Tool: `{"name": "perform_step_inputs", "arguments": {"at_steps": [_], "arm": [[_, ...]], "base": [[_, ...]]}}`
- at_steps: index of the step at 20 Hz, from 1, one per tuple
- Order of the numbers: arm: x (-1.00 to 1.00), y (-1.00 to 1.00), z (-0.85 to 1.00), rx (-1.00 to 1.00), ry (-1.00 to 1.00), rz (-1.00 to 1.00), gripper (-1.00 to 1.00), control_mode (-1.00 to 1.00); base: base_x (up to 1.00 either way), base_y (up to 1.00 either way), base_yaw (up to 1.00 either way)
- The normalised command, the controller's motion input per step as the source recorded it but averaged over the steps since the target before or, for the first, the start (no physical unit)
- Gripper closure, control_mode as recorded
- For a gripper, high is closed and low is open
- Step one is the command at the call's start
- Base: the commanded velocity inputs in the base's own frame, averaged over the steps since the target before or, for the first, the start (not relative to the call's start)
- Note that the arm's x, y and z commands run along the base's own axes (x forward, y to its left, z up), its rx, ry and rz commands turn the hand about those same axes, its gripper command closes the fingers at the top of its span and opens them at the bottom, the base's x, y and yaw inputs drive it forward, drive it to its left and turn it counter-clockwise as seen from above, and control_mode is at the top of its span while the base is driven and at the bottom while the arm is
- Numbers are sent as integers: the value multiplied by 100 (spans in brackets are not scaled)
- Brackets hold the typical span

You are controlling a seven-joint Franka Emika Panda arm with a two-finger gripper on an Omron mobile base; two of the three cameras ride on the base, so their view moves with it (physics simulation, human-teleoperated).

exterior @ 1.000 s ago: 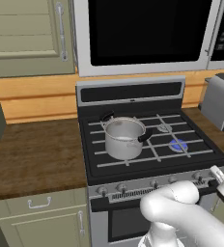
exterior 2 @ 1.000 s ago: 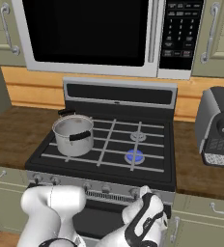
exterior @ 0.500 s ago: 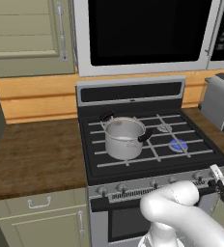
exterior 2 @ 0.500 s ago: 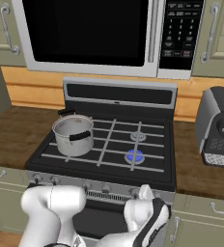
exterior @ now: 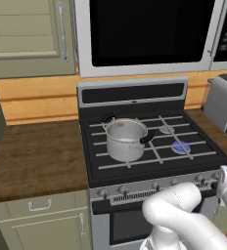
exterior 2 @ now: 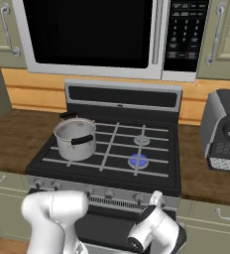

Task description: Turn off the front right burner of the stove.

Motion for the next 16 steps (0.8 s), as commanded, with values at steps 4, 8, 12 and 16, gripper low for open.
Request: {"name": "perform_step_inputs", "arguments": {"at_steps": [4, 8, 12, 16], "arm": [[-2, -50, 19, 100, -5, -32, 100, -100], [2, -44, 23, 97, -5, -28, 100, -100], [13, -42, 27, 100, 0, -29, 100, -100], [3, -45, 34, 100, 0, -28, 100, -100]], "base": [[0, 0, 0], [0, 0, 0], [0, 0, 0], [0, 0, 0]]}}
